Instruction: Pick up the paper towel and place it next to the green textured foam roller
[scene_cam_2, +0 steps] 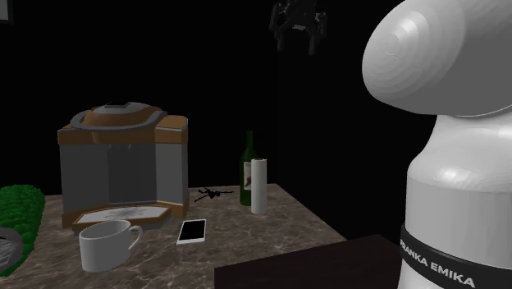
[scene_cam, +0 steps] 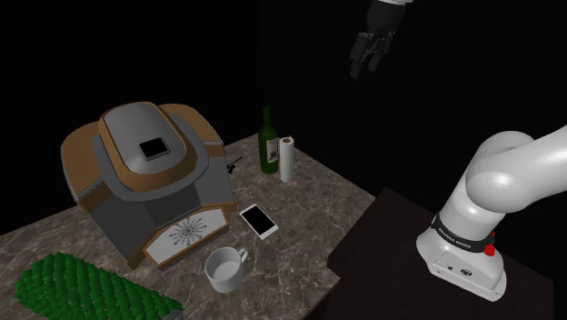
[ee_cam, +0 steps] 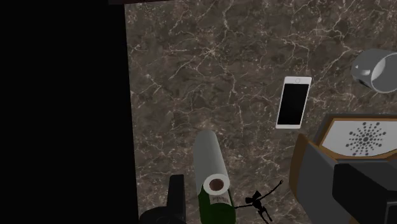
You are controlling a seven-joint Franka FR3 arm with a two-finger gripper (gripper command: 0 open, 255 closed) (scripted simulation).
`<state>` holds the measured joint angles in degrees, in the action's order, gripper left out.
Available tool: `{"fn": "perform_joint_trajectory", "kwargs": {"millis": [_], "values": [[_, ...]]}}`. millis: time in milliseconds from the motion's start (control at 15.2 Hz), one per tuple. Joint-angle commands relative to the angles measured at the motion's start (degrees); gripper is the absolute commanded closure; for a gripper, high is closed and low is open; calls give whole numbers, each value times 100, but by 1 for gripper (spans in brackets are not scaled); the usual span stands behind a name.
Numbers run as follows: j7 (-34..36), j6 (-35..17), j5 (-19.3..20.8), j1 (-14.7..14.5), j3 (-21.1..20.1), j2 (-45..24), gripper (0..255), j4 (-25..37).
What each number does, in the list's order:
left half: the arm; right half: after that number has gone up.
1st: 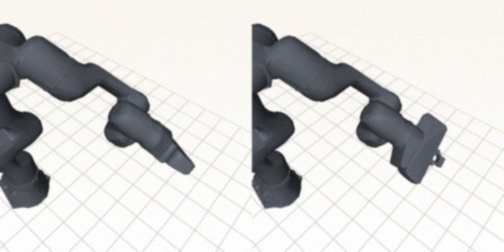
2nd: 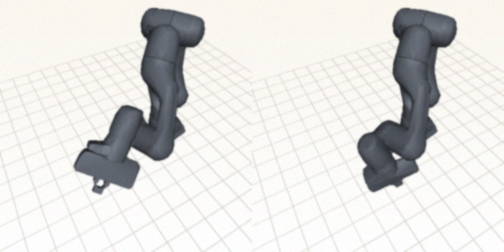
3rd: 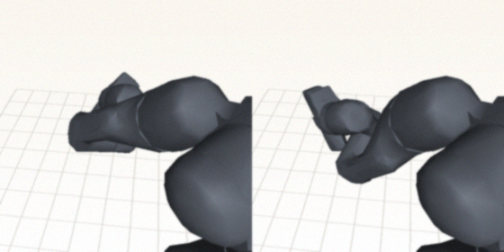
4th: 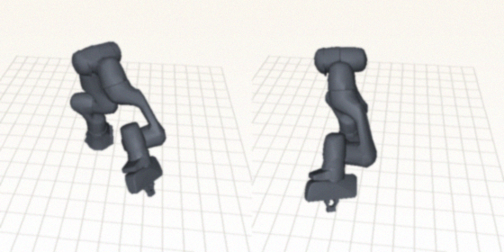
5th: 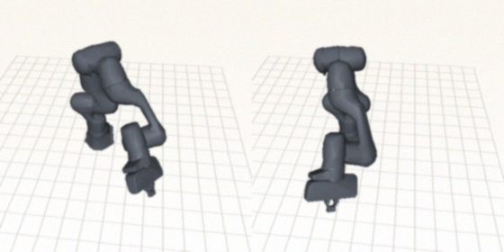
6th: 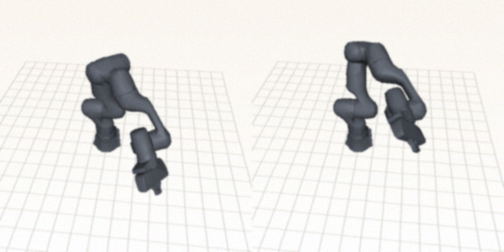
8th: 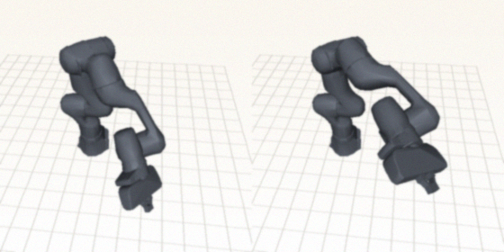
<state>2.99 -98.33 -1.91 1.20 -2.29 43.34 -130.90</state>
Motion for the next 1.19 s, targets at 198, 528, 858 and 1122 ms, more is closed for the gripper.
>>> {"fn": "perform_joint_trajectory", "kwargs": {"millis": [198,528,858,1122], "values": [[17,-596,-1,6,-38,-322,0,-265],[55,-1583,10,22,-103,-1011,0,-547],[109,-2533,49,46,-167,-1870,0,-623],[173,-3235,112,74,-217,-2652,0,-533]]}}
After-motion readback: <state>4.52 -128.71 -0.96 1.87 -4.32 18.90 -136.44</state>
